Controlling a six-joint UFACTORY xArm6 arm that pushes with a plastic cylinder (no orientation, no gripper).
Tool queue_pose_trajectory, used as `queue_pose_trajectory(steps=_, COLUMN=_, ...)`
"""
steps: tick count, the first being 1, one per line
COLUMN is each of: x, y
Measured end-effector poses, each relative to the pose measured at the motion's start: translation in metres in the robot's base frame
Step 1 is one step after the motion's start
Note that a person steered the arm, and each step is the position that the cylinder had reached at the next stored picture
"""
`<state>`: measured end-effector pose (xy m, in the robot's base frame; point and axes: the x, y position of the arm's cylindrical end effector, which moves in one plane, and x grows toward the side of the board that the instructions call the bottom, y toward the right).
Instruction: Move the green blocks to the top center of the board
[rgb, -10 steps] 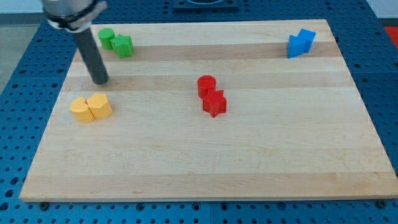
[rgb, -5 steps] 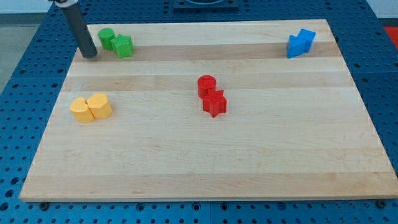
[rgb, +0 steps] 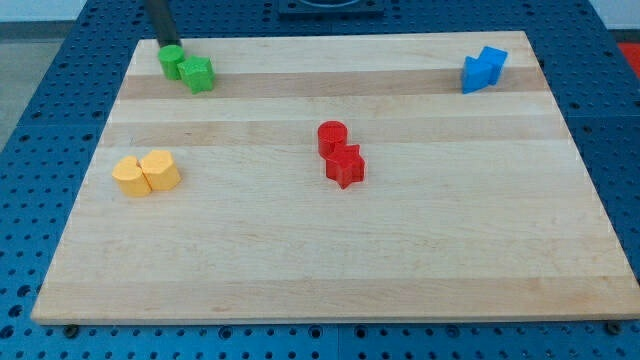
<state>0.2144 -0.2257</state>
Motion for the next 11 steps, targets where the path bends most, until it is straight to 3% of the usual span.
queue_pose_trajectory(steps=3, x=0.008, y=0.042)
queue_pose_trajectory(steps=4, x=-0.023, y=0.014)
queue_pose_trajectory(steps=8, x=-0.022, y=-0.02)
queue_pose_trajectory(steps=9, x=0.008, y=-0.014)
queue_pose_trajectory(steps=11, x=0.021, y=-0.014)
